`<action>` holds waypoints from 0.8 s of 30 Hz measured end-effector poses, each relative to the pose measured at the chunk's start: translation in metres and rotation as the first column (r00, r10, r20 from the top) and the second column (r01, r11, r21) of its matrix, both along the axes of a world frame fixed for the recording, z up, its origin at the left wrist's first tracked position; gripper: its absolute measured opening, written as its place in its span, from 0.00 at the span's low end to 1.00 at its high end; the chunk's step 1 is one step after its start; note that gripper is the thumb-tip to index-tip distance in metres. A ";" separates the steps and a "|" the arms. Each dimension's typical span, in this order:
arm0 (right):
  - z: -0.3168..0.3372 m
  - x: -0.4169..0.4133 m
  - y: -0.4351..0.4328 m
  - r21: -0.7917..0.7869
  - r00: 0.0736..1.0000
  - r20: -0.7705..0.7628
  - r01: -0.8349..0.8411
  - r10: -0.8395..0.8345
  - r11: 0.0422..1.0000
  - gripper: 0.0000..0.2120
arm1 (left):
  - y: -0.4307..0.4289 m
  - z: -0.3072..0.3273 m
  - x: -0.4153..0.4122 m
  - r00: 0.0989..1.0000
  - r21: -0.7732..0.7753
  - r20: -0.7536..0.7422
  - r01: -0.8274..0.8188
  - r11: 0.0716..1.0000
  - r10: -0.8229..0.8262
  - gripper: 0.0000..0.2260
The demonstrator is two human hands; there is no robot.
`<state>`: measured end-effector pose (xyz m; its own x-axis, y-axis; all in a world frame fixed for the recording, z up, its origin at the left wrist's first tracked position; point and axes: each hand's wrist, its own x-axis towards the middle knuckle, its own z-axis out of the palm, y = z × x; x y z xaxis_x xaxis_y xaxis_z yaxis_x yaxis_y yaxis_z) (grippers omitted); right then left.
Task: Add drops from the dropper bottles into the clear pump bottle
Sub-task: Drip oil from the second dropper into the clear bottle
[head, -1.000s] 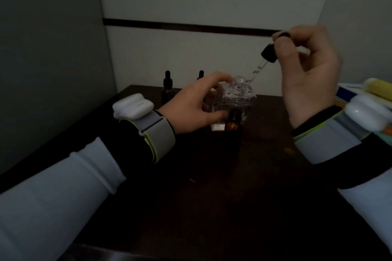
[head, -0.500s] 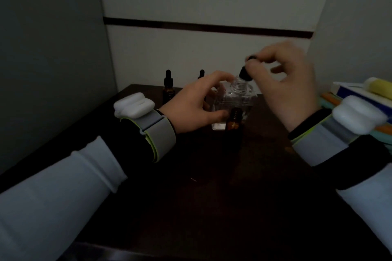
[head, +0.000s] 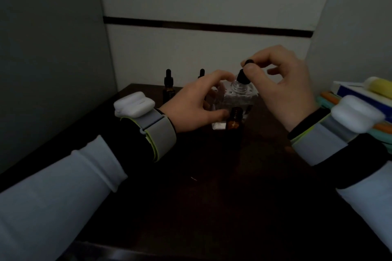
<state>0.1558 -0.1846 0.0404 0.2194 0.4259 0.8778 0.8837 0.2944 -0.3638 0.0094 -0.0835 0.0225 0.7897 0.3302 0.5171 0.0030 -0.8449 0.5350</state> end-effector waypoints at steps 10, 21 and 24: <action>0.002 0.001 0.000 -0.010 1.000 -0.010 -0.022 0.022 1.000 0.05 | 0.000 -0.001 0.000 1.000 -0.017 -0.010 -0.006 1.000 0.006 0.26; 0.026 0.001 -0.015 0.317 0.953 -0.234 -0.114 0.194 0.941 0.01 | 0.001 -0.001 0.001 1.000 -0.011 -0.006 -0.002 1.000 0.002 0.25; 0.021 -0.002 -0.012 0.220 0.956 -0.209 -0.159 0.205 0.963 0.02 | 0.002 -0.002 0.002 1.000 -0.009 -0.007 -0.007 1.000 0.007 0.25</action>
<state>0.1535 -0.1970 0.0614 0.3586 0.2998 0.8841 0.7085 0.5293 -0.4668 0.0111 -0.0811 0.0201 0.7913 0.3402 0.5080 0.0126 -0.8398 0.5428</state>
